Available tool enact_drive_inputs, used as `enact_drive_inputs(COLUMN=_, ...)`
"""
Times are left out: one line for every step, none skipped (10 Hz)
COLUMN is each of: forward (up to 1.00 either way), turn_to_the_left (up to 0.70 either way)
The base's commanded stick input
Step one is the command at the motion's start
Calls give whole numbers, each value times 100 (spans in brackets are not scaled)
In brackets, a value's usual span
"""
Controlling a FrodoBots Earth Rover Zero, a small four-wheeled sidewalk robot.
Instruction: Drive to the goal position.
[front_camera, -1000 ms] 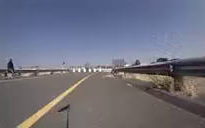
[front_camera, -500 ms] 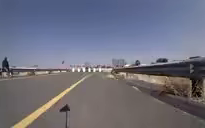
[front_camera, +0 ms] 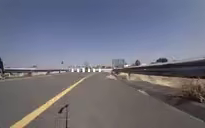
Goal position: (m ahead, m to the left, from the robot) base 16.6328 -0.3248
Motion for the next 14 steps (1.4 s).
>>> enact_drive_inputs(forward=100, turn_to_the_left=0)
enact_drive_inputs(forward=100, turn_to_the_left=0)
enact_drive_inputs(forward=100, turn_to_the_left=0)
enact_drive_inputs(forward=100, turn_to_the_left=1)
enact_drive_inputs(forward=100, turn_to_the_left=3)
enact_drive_inputs(forward=100, turn_to_the_left=3)
enact_drive_inputs(forward=100, turn_to_the_left=3)
enact_drive_inputs(forward=100, turn_to_the_left=11)
enact_drive_inputs(forward=100, turn_to_the_left=30)
enact_drive_inputs(forward=100, turn_to_the_left=30)
enact_drive_inputs(forward=100, turn_to_the_left=3)
enact_drive_inputs(forward=100, turn_to_the_left=0)
enact_drive_inputs(forward=100, turn_to_the_left=0)
enact_drive_inputs(forward=100, turn_to_the_left=0)
